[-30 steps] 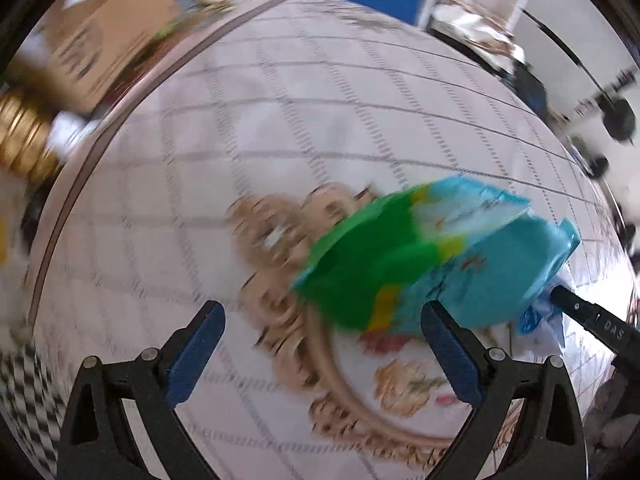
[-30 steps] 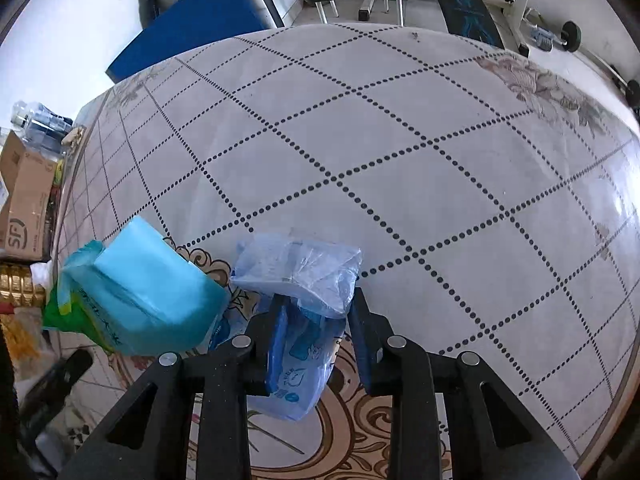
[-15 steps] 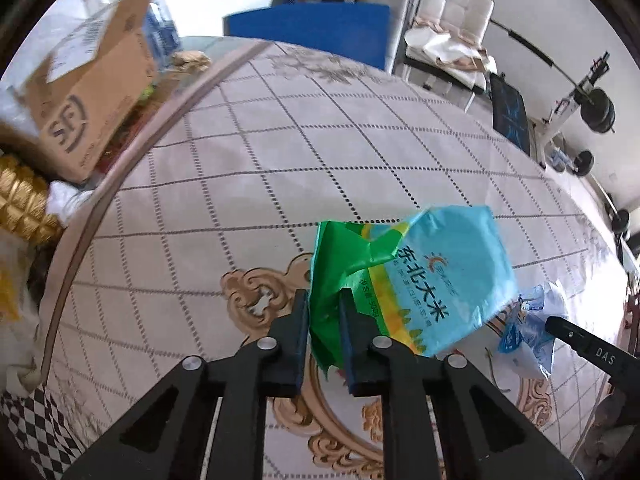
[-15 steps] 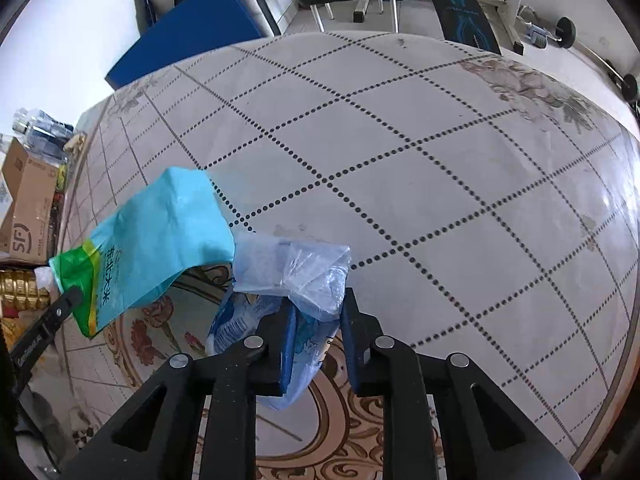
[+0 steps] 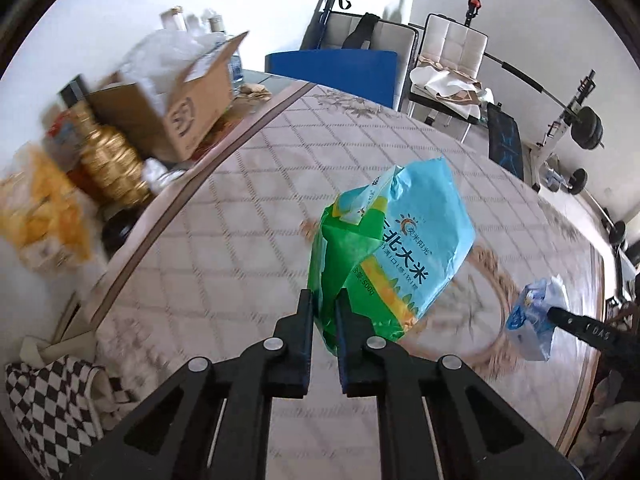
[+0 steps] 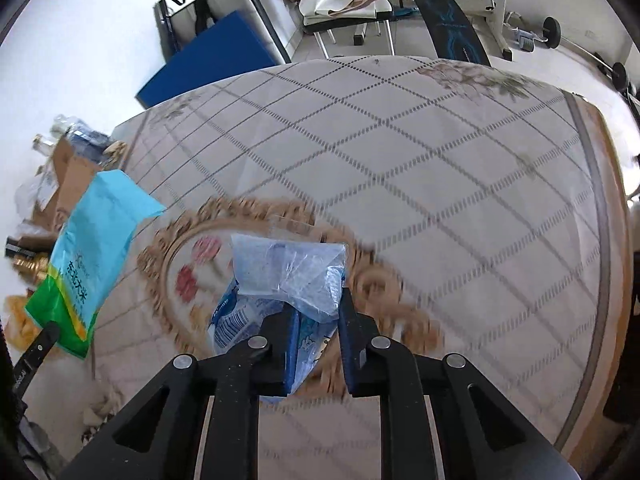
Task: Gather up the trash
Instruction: 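Carry rice bag and plastic bag over the bin and open both tools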
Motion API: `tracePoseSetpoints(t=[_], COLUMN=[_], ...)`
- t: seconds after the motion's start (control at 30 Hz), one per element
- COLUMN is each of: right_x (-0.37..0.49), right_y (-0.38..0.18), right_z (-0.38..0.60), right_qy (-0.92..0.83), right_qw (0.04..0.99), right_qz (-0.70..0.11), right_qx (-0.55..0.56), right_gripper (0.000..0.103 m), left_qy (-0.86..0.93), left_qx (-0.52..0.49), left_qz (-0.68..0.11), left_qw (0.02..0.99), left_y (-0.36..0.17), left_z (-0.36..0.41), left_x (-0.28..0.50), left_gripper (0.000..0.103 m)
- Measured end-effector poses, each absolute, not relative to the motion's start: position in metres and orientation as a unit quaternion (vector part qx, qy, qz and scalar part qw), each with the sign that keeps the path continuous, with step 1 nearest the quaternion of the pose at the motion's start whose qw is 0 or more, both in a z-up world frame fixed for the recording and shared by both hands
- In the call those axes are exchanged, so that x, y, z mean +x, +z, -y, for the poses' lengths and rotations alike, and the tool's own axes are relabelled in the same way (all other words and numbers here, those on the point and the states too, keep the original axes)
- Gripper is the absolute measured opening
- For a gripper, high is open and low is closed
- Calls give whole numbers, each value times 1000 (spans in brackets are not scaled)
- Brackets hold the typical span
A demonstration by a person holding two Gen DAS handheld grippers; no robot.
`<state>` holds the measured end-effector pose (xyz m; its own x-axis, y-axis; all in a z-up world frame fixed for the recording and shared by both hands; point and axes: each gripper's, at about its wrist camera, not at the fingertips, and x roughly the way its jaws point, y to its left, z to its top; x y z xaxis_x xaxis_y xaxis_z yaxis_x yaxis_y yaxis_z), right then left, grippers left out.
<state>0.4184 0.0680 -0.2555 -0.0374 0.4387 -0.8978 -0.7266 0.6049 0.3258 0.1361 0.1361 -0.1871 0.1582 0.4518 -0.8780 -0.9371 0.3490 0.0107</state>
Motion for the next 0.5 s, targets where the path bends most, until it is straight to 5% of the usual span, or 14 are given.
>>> tracePoseSetpoints(t=[0.5], right_x=[218], right_y=[-286], right_z=[218], right_qy=[388], right_qw=[655], right_qz=[-642], right_qx=[-93], right_gripper=[18], left_qy=[425], left_qx=[-354], left_qz=[-475], left_qw=[684], left_y=[-231], left_z=[105], left_x=[-49], left_gripper=[7])
